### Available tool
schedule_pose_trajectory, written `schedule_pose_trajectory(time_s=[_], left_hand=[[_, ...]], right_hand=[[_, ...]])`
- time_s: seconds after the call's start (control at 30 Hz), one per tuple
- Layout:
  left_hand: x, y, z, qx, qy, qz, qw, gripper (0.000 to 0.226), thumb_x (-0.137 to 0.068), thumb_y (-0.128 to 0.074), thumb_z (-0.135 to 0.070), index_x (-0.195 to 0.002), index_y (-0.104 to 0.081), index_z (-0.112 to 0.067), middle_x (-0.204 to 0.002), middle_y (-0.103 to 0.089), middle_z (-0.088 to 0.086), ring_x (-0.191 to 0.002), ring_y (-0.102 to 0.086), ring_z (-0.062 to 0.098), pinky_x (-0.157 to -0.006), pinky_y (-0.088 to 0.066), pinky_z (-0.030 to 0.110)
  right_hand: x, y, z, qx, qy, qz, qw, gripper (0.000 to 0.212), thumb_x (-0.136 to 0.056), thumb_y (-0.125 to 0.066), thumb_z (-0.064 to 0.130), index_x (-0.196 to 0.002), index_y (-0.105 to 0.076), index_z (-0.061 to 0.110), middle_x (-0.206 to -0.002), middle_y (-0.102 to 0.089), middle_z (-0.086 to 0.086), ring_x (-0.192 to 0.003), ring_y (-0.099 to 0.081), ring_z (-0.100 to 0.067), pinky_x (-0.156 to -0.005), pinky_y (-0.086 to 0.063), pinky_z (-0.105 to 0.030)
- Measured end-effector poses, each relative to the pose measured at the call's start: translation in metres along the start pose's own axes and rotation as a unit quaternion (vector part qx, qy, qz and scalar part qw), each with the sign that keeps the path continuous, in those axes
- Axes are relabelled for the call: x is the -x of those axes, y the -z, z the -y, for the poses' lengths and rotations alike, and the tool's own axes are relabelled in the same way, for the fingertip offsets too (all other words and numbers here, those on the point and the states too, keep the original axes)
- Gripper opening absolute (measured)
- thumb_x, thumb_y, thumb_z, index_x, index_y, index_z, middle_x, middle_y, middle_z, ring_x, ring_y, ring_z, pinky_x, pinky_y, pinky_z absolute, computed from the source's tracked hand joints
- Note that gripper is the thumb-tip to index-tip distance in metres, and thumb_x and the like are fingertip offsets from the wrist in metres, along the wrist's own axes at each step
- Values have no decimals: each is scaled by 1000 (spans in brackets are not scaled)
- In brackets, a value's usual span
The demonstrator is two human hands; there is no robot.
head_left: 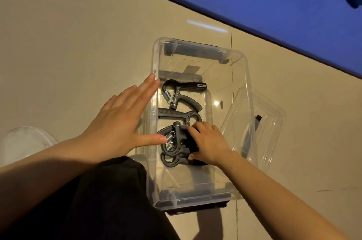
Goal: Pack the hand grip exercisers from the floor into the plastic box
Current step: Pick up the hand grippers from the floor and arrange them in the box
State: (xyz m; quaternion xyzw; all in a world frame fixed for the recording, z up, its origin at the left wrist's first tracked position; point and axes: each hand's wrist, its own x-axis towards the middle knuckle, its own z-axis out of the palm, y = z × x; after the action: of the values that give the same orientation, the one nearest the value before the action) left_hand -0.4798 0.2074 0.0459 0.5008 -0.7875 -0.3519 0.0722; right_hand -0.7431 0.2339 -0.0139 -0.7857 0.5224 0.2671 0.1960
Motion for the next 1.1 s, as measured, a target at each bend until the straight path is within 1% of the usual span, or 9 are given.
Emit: schedule_pose_trajectory(time_s=[0.13, 0.3, 0.47, 0.67, 0.77, 0.87, 0.93, 1.0, 1.1], left_hand=[[-1, 0, 0, 4, 7, 5, 1000, 110, -56, -30, -93, -139, 26, -47, -148, 27, -27, -145, 1, 12, -114, -19, 50], [-1, -1, 1, 8, 4, 7, 1000, 110, -56, -29, -93, -140, 24, -46, -149, 26, -26, -145, 1, 12, -114, -18, 50], [-1, 0, 0, 11, 1, 6, 1000, 108, -57, -30, -91, -140, 24, -47, -147, 28, -28, -144, 0, 8, -114, -19, 50], [-1, 2, -4, 9, 6, 10, 1000, 106, -57, -27, -89, -139, 24, -47, -145, 32, -29, -142, -2, 5, -115, -19, 48], [-1, 6, -6, -4, 11, 17, 1000, 106, -57, -25, -90, -140, 22, -45, -145, 33, -28, -143, -5, 9, -114, -20, 48], [3, 18, -14, -48, 15, 60, 997, 107, -61, -32, -90, -136, 28, -45, -147, 31, -23, -144, -1, 14, -115, -18, 46], [-1, 43, -21, -148, 5, 92, 985, 110, -67, -46, -80, -136, 30, -42, -152, 24, -16, -144, 7, 18, -114, -14, 43], [-4, 78, -36, -238, 1, 100, 966, 103, -75, -51, -71, -145, 15, -37, -157, 6, -9, -144, 5, 22, -114, -15, 42], [1, 133, -63, -284, 7, 127, 950, 75, -85, -47, -62, -146, -14, -34, -150, -28, -5, -138, -23, 19, -109, -31, 37]], right_hand=[[0, -1, 4, 73, 45, 2, 996, 74, -75, -67, 51, -137, -36, 22, -133, -43, -8, -124, -36, -30, -105, -25, -45], [6, 4, 11, 125, 85, 35, 988, 65, -81, -60, 52, -134, -36, 21, -132, -43, -10, -119, -39, -30, -95, -33, -44], [3, 8, 11, 111, 74, 70, 989, 55, -89, -49, 52, -135, -37, 25, -135, -43, -8, -122, -39, -28, -95, -34, -43], [5, 5, 11, 80, 54, 60, 994, 54, -89, -51, 50, -136, -40, 26, -133, -43, -6, -119, -40, -28, -96, -35, -42], [5, 6, 10, 84, 54, 83, 992, 54, -90, -50, 49, -137, -38, 26, -135, -43, -6, -121, -39, -27, -97, -35, -41], [6, 13, 13, 56, 42, 104, 992, 49, -92, -49, 37, -138, -38, 23, -134, -46, -6, -122, -41, -28, -97, -35, -39], [14, 27, 13, -43, 16, 55, 997, 44, -90, -48, 15, -134, -44, 19, -129, -49, -8, -118, -45, -28, -95, -40, -38], [29, 46, 15, -162, -24, -18, 986, 48, -85, -46, -3, -129, -52, 17, -125, -52, -6, -112, -50, -23, -91, -43, -30], [63, 83, 14, -269, -82, -112, 953, 45, -87, -46, -6, -124, -57, 19, -119, -55, 2, -101, -54, -10, -82, -40, -14]])
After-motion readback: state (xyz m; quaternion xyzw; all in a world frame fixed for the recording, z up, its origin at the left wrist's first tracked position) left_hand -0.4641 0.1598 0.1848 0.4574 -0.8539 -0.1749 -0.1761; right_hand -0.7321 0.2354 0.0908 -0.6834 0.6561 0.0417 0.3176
